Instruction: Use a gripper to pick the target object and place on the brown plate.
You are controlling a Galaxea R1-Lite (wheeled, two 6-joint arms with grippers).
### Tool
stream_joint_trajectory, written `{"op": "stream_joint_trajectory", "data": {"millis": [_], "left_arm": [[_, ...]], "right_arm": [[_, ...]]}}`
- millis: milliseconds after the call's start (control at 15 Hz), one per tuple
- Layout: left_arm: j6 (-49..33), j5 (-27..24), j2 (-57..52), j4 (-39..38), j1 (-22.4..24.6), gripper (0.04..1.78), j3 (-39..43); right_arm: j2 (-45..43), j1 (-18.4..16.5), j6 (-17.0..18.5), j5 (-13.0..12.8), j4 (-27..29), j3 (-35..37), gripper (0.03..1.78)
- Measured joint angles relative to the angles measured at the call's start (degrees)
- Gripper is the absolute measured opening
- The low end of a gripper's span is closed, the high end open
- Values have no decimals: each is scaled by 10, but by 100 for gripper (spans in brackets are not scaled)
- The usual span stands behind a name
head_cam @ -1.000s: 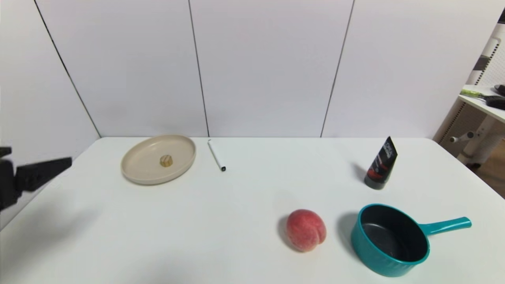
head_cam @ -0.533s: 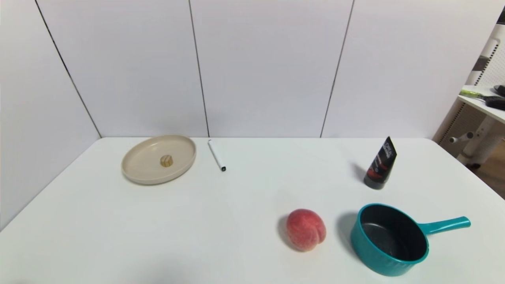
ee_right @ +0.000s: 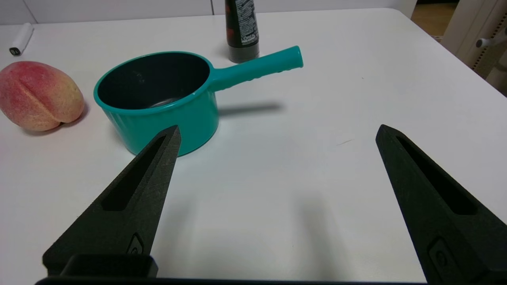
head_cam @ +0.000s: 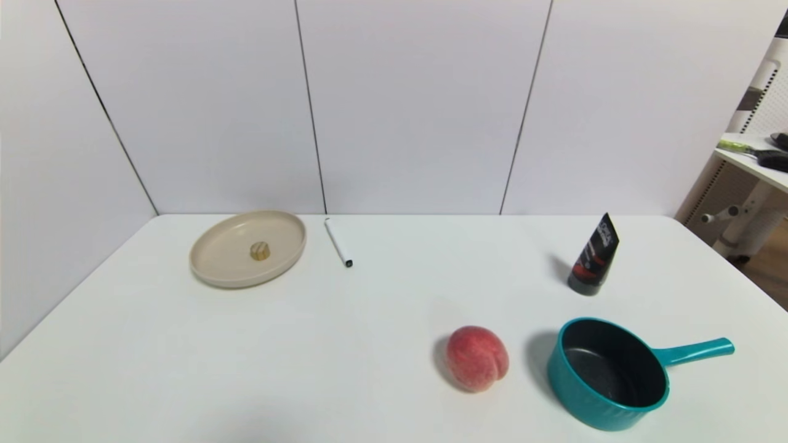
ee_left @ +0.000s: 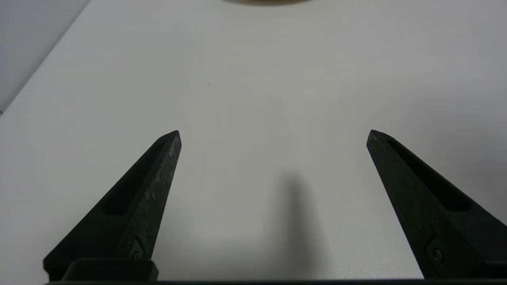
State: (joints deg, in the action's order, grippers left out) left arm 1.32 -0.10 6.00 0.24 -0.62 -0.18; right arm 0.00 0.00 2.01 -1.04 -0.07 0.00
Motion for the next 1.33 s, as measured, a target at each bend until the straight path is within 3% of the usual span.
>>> {"op": "stream_joint_trajectory", "data": {"millis": [333,1333], "left_arm": [[-11,0,-55,-4,3,169,2],[-12,0,-61,-4,3,169,2]], "right_arm": [[0,0,0,0,0,0,170],[0,0,-1,0,0,0,170]]}}
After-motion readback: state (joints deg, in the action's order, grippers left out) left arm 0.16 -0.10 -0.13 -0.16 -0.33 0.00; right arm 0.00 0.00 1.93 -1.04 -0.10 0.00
